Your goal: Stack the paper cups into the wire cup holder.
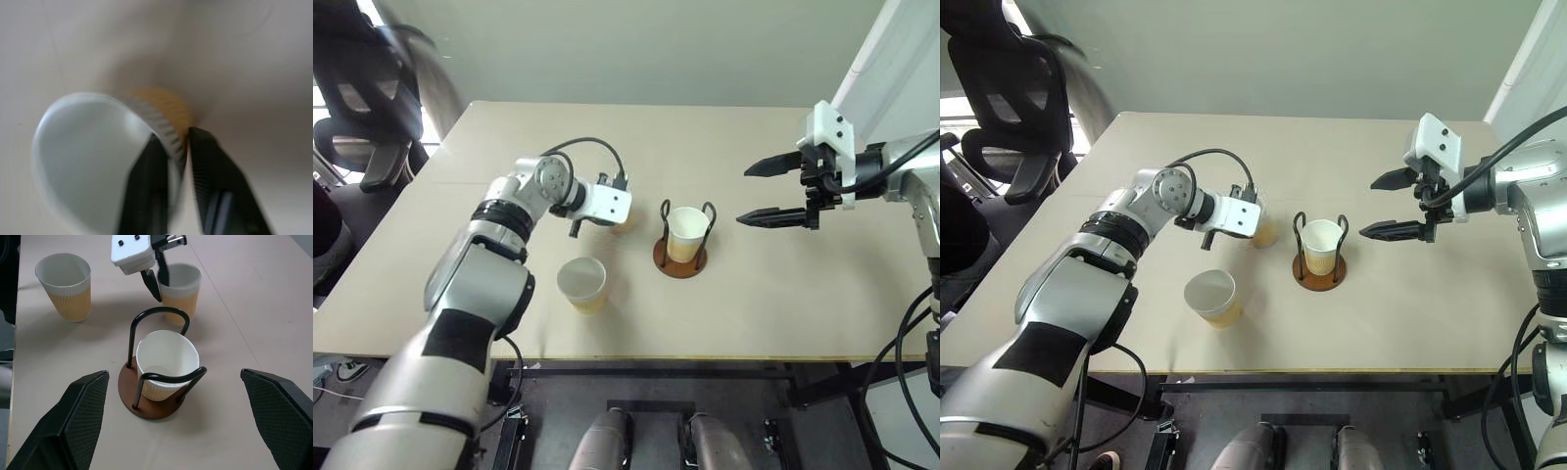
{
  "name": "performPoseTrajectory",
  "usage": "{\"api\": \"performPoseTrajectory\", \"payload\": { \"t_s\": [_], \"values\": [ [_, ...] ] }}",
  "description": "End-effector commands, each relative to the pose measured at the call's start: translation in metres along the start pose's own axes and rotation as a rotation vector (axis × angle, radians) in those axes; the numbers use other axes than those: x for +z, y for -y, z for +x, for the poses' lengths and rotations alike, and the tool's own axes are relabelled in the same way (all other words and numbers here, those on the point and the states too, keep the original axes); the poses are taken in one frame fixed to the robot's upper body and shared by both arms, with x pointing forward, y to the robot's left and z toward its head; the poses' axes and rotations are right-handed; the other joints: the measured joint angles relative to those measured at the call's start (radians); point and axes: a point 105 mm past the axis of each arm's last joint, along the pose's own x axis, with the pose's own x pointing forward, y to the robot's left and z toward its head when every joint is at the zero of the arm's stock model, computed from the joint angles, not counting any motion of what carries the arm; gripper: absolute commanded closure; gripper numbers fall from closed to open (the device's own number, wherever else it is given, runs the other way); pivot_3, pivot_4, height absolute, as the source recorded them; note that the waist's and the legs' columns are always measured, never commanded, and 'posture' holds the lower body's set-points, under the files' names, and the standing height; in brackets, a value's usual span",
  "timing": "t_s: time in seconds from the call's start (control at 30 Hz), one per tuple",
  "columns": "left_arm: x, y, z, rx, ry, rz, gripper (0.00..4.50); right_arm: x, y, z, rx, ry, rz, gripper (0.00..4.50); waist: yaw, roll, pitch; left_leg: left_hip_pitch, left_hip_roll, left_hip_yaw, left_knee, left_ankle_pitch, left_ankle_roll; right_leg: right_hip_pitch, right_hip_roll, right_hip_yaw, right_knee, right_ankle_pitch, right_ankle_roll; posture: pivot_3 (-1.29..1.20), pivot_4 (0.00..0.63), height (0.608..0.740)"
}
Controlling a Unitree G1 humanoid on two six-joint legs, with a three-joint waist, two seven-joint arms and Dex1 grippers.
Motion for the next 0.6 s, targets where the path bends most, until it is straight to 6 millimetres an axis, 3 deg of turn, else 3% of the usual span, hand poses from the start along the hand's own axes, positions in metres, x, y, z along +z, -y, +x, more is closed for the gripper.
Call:
{"api": "performPoseTrajectory", "payload": {
  "t_s": [0.03,0.3,0.6],
  "values": [
    [0.005,-0.006,-0.005,0.006,0.011,0.035,4.46,0.009,0.001,-0.007,-0.024,0.018,-0.036,0.04,0.001,0.0,0.0,0.0,0.0,-0.001,0.0,0.0,0.0,0.0,-0.001,0.001,0.0,0.0,0.0,0.0,0.15,0.74],
    [0.011,-0.01,-0.022,-0.052,0.048,0.036,4.46,-0.001,-0.001,-0.011,0.002,-0.018,-0.014,0.04,0.002,0.0,0.0,0.0,0.0,-0.001,0.0,0.0,0.0,0.0,-0.001,0.001,0.0,0.0,0.0,0.0,0.15,0.74],
    [0.027,-0.036,-0.058,-0.053,0.104,0.012,4.46,-0.013,0.017,-0.018,-0.051,-0.003,-0.053,0.04,0.001,0.0,0.0,-0.001,0.0,-0.002,0.0,0.0,0.001,0.0,-0.001,0.002,-0.001,0.0,0.0,0.0,0.15,0.74]
  ]
}}
